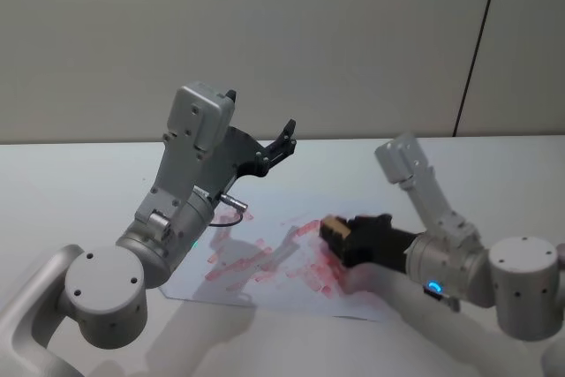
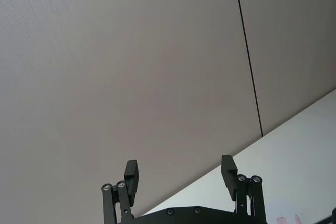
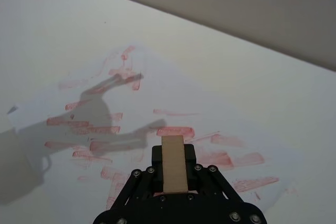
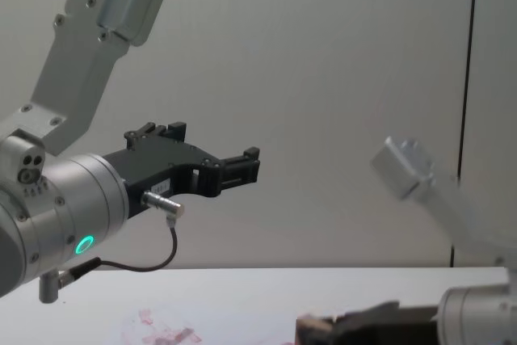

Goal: Use the one hand to pick up the stamp and affix it onto the A4 paper.

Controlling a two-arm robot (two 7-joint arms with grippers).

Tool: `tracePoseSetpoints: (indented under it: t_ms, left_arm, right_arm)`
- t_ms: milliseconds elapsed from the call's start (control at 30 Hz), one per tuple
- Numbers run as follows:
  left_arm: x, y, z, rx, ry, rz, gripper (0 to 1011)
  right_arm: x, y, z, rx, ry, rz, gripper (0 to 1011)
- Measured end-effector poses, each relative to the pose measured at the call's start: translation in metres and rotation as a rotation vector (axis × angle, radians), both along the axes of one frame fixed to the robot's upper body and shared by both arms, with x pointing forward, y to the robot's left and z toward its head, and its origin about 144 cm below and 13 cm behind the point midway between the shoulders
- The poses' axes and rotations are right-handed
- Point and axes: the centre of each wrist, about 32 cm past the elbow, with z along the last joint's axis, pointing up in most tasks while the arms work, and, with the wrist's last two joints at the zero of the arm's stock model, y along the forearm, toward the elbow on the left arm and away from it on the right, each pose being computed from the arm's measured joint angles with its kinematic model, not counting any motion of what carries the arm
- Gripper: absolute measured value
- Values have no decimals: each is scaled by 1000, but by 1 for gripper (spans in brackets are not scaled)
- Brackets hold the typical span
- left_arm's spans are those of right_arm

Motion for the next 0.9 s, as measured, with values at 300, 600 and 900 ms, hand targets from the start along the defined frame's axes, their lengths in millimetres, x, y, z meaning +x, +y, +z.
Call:
tracePoseSetpoints:
  t_ms: [300,600,900]
  left_arm:
    - [0,0,0,0,0,0,1002]
    - [0,0,0,0,0,0,1001]
    - [0,0,0,0,0,0,1002]
  right_arm:
    - [-1,12,-12,-13,64,8,219]
    - [0,18,-15,-19,75,6,219]
    - [1,18,-12,-12,39,-2,219]
